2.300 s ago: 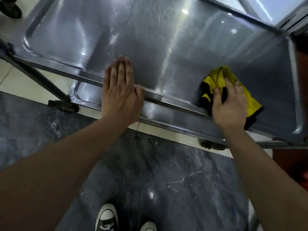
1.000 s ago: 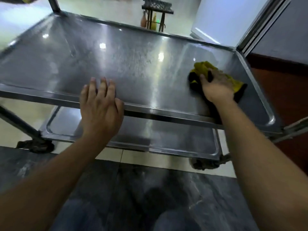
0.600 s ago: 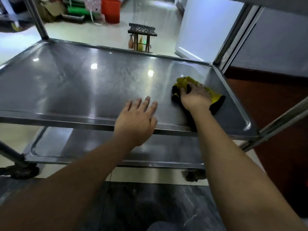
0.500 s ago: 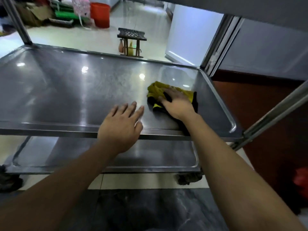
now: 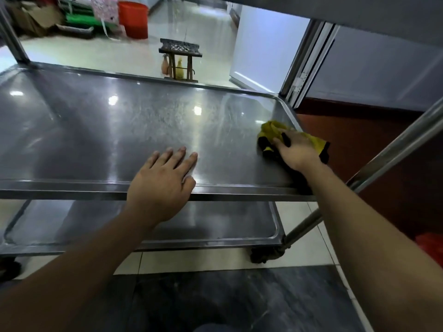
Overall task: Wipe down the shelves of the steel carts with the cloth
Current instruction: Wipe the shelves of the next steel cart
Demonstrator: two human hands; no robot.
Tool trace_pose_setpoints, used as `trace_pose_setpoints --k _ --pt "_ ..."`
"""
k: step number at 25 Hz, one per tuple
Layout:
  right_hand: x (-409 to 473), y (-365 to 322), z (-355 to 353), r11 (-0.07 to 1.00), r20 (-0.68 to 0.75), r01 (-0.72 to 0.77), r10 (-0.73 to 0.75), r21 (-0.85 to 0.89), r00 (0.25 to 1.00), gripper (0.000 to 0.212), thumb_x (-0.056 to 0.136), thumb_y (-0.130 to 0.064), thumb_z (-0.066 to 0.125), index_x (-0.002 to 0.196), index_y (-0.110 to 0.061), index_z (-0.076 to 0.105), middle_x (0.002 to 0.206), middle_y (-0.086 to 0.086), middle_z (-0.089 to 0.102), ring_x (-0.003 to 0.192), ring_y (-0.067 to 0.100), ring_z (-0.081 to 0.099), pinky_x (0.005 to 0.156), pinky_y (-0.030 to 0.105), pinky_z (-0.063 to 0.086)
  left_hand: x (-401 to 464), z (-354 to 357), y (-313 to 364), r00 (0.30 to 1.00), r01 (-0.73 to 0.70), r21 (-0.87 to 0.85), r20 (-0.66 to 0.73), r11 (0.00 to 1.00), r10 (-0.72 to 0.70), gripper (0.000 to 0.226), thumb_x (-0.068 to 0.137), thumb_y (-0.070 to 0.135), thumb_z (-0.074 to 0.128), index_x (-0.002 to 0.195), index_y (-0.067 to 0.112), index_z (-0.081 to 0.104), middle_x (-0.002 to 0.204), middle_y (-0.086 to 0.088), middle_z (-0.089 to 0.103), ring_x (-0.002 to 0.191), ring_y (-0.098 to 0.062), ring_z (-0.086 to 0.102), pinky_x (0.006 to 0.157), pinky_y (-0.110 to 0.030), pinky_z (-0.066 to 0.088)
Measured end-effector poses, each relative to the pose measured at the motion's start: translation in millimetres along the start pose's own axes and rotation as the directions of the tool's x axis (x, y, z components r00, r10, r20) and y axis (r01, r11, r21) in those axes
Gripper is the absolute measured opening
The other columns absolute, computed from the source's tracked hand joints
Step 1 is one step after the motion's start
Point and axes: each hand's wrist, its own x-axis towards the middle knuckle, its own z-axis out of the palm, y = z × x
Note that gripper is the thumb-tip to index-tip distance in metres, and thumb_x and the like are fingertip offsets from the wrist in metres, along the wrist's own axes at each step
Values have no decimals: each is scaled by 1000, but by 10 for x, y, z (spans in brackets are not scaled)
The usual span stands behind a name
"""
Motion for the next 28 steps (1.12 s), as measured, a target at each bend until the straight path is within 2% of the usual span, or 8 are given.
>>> trace_pose_setpoints --k 2,6,8,12,17,19,23,28 --pt "110 -32 -82 995 -5 -89 89 -46 996 60 103 -53 42 153 -22 41 160 12 37 148 31 34 122 43 25 21 13 5 1000 12 3 -5 1000 -12 67 96 47 11 161 33 18 168 0 20 155 -22 20 127 -42 13" --pt "-448 -284 295 991 -23 122 -121 55 992 63 94 -61 44 149 -32 46 161 8 38 149 28 32 124 43 22 41 29 -23 1000 18 12 -7 1000 -18 60 102 44 19 161 33 16 169 1 17 155 -22 18 127 -42 13" --pt "-316 -304 190 987 15 137 -139 86 990 62 96 -60 44 151 -33 43 163 8 34 150 27 29 124 42 20 33 33 -39 1000 13 -11 -7 1000 -13 60 103 44 20 161 33 15 169 2 16 156 -21 16 127 -42 11" --pt "67 -466 28 993 48 -114 116 -40 992 62 102 -56 40 156 -27 34 165 11 29 151 31 27 124 44 19 44 10 -21 999 3 -30 -37 1000 -4 65 98 46 11 161 32 18 169 1 19 155 -22 19 127 -42 13" --pt "-322 -1206 336 943 92 302 -316 141 944 57 95 -57 48 147 -33 49 160 3 40 148 26 34 123 45 24 41 18 -71 1000 4 -27 -26 1000 -4 58 105 43 24 161 31 20 168 0 21 154 -24 21 126 -43 15" --pt "-219 -1065 223 963 78 227 -240 147 968 56 97 -54 48 149 -33 47 161 3 38 149 25 33 123 43 23 54 1 -70 1000 0 -34 -26 999 -1 57 105 42 27 161 31 21 168 0 22 154 -23 21 126 -43 15" --pt "-218 -236 -32 995 -21 -92 93 27 995 56 102 -48 44 153 -24 41 162 12 35 149 30 32 123 42 23 84 3 -39 1000 11 -35 -24 999 -12 58 104 42 26 161 31 21 168 0 21 154 -23 21 127 -42 14" --pt "-752 -48 -4 989 -44 -123 127 76 991 58 101 -47 44 154 -24 39 163 12 31 151 30 28 124 45 21 43 -14 -11 999 20 -38 -32 999 -22 58 104 39 24 161 29 23 168 -1 23 154 -24 21 126 -43 15"
